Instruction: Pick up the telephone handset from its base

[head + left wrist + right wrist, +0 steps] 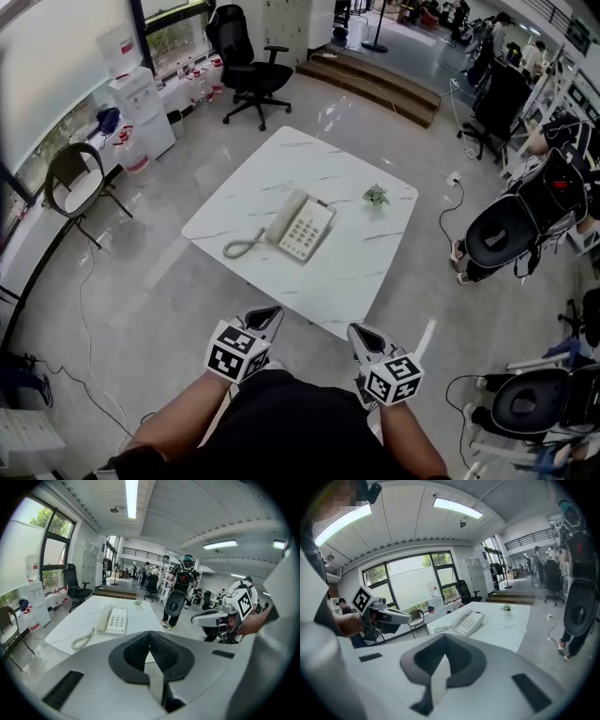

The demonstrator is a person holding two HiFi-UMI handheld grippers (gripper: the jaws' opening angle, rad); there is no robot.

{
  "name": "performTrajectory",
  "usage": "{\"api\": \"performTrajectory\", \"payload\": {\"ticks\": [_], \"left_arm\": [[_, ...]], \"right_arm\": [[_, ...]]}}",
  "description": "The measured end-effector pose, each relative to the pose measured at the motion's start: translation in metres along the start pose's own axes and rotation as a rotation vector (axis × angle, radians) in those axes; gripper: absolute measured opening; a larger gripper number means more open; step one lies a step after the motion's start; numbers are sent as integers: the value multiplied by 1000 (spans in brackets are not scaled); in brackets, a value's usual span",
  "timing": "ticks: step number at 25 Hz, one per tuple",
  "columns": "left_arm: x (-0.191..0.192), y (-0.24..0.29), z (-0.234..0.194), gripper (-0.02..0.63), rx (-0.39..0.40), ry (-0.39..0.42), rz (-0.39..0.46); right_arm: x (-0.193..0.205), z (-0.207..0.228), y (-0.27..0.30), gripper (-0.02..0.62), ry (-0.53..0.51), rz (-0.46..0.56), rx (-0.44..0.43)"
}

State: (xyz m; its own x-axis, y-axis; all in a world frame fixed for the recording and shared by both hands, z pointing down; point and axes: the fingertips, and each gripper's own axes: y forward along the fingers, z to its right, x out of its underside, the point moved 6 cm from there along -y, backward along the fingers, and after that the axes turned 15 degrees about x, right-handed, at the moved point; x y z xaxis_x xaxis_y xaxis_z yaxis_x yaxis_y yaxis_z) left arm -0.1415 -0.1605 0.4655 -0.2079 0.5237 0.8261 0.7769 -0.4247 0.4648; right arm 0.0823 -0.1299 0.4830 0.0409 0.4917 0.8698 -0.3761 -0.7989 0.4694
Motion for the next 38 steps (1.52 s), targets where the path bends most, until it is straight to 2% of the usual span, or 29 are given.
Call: {"api": "performTrajectory", "payload": {"ticks": [6, 11, 15, 24, 29, 38], "left_arm": [[1, 3, -36, 5, 36, -9, -24], [-5, 12, -54, 5, 41, -17, -33], [-15, 16, -55, 5, 42, -7, -14], [-40, 26, -76, 5, -38, -3, 6], [-53, 31, -85, 5, -80, -10, 34], [-57, 40, -98, 9, -133, -2, 14]], "right_arm": [[-3, -18, 23, 2, -1, -33, 27], [-11, -13, 39, 2, 2, -34, 50], [-21, -9, 47, 2, -13, -15, 26], [-58, 13, 77, 2, -66, 3, -34], [-64, 21, 93, 2, -63, -1, -66], [-67, 32, 114, 2, -42, -9, -105]]}}
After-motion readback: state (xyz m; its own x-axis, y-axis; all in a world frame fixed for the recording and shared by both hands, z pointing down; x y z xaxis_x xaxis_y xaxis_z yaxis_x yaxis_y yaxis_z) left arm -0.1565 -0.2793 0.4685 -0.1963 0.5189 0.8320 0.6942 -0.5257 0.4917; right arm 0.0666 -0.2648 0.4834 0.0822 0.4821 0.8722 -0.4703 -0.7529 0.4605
